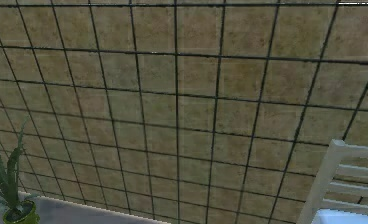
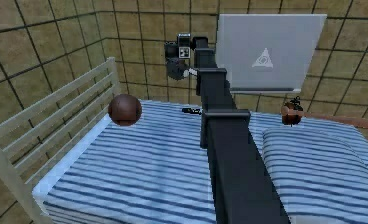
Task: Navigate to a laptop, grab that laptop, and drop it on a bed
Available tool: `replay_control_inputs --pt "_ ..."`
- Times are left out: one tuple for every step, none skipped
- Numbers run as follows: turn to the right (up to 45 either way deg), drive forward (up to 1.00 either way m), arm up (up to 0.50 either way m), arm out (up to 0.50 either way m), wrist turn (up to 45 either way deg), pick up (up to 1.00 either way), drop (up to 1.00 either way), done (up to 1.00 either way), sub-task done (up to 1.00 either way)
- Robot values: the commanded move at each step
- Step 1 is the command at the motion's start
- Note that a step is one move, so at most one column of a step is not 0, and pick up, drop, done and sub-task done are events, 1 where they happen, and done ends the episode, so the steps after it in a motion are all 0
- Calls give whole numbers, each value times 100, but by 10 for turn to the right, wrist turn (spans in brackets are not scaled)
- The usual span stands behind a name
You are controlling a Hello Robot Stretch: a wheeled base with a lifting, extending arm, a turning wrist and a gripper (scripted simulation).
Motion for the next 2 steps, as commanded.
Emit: replay_control_inputs --pt "0 0 -22 0 0 0 0 0 0" --pt "0 0 -32 0 0 0 0 0 0"
